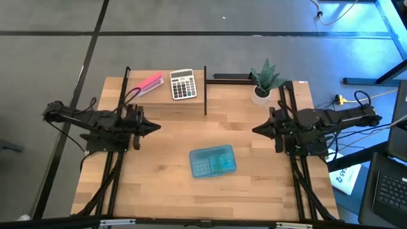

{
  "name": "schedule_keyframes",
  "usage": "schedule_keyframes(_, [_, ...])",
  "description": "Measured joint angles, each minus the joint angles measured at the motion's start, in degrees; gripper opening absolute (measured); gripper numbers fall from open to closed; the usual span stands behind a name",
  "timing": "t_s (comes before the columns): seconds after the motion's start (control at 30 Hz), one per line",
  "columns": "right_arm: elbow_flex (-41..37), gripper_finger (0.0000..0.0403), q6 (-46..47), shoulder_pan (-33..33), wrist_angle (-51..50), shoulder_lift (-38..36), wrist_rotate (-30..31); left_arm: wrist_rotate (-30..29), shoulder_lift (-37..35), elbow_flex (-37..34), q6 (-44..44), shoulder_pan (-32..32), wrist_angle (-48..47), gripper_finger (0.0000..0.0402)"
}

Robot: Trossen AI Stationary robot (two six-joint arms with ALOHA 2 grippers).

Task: Pack school essentials
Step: Return to Home Position

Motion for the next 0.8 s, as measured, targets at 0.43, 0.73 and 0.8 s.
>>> schedule_keyframes(0.43, [-10.92,0.0001,3.21,-1.13,0.70,-15.23,0.06,-4.28,-16.20,-9.20,0.09,0.00,0.72,0.0000])
schedule_keyframes(0.73, [-15.63,0.0001,3.06,-1.13,0.78,-25.92,0.49,-6.29,-21.52,-12.19,0.17,0.04,0.50,0.0000])
schedule_keyframes(0.8, [-16.55,0.0001,2.90,-1.13,0.19,-28.57,0.49,-6.35,-21.51,-12.18,0.17,0.04,0.42,0.0000])
